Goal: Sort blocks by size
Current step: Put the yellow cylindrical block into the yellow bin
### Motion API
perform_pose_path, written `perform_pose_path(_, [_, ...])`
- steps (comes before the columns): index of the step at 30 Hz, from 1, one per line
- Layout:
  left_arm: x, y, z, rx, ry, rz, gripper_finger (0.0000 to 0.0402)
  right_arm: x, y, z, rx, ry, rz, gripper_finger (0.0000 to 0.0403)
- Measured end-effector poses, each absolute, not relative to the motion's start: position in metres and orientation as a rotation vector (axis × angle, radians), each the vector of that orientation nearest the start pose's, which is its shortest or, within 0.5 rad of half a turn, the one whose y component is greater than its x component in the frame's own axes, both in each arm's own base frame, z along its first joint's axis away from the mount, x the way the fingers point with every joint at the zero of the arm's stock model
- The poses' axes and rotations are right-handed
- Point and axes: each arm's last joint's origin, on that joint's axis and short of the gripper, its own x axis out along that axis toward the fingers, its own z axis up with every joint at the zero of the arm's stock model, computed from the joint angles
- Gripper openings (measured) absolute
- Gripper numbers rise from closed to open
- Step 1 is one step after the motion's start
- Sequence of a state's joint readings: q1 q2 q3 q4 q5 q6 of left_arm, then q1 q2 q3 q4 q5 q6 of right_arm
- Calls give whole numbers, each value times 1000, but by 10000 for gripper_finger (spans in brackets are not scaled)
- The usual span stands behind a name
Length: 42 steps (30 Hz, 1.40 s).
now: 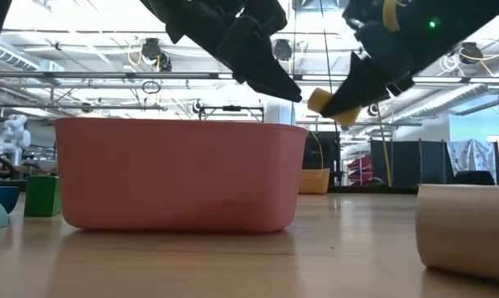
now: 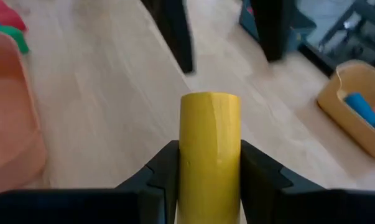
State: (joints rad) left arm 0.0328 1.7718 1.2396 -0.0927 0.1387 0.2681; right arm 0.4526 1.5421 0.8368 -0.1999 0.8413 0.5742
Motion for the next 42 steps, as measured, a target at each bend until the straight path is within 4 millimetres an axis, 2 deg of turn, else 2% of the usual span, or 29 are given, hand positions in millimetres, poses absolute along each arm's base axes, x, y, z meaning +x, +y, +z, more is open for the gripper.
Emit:
perform_pose_path(13, [394,0,237,219,544,-288,248,279,99,191,-59,541,-580,108])
perform_pose_path(29, [395,2,238,215,528,-282,247,285,105,199,-133,488,-521,108])
perform_pose_path(32, [395,3,238,215,528,-278,229,285,105,199,-132,488,-521,108])
perform_pose_path(38, [395,4,238,213,529,-276,138,285,105,199,-135,490,-519,108])
perform_pose_path(42, [395,5,238,213,531,-278,132,285,105,199,-135,490,-518,112])
